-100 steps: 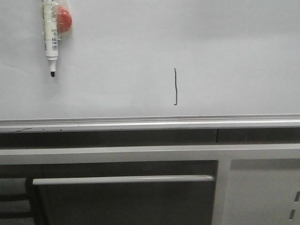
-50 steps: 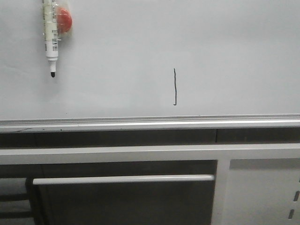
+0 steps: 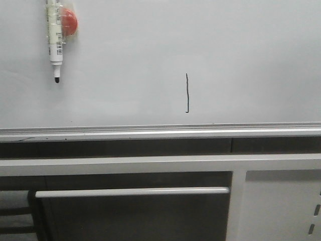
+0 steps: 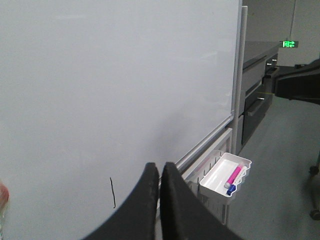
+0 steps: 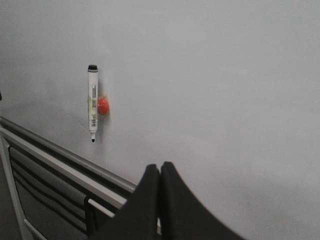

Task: Write number 1 on whiteboard

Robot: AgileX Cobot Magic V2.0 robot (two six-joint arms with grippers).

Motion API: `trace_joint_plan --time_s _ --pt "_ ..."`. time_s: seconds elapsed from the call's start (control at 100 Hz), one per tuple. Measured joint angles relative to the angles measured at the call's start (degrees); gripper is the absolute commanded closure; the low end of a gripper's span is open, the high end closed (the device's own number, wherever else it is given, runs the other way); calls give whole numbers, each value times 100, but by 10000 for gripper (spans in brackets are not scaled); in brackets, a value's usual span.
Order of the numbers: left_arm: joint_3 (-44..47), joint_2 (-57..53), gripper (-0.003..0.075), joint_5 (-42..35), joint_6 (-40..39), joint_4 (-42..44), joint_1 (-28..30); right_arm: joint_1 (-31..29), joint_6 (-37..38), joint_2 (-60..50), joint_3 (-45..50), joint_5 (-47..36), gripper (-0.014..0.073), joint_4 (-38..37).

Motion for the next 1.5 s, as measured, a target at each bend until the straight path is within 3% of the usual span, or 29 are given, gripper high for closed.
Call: trace_joint_plan --time_s 0.26,1.01,1.13,1.3,1.5 --pt "658 -102 741 -706 0 -227 -433 0 0 -248 528 -100 643 0" --pt "666 -115 741 -783 0 -250 -444 0 10 -248 624 -216 643 11" --pt "666 -115 741 -442 0 -198 -444 0 10 -248 624 -216 643 11" --pt "671 -115 741 814 0 7 -456 0 10 -248 624 -216 643 11" --pt "694 -115 741 1067 10 53 -456 0 -7 -248 624 -216 643 11"
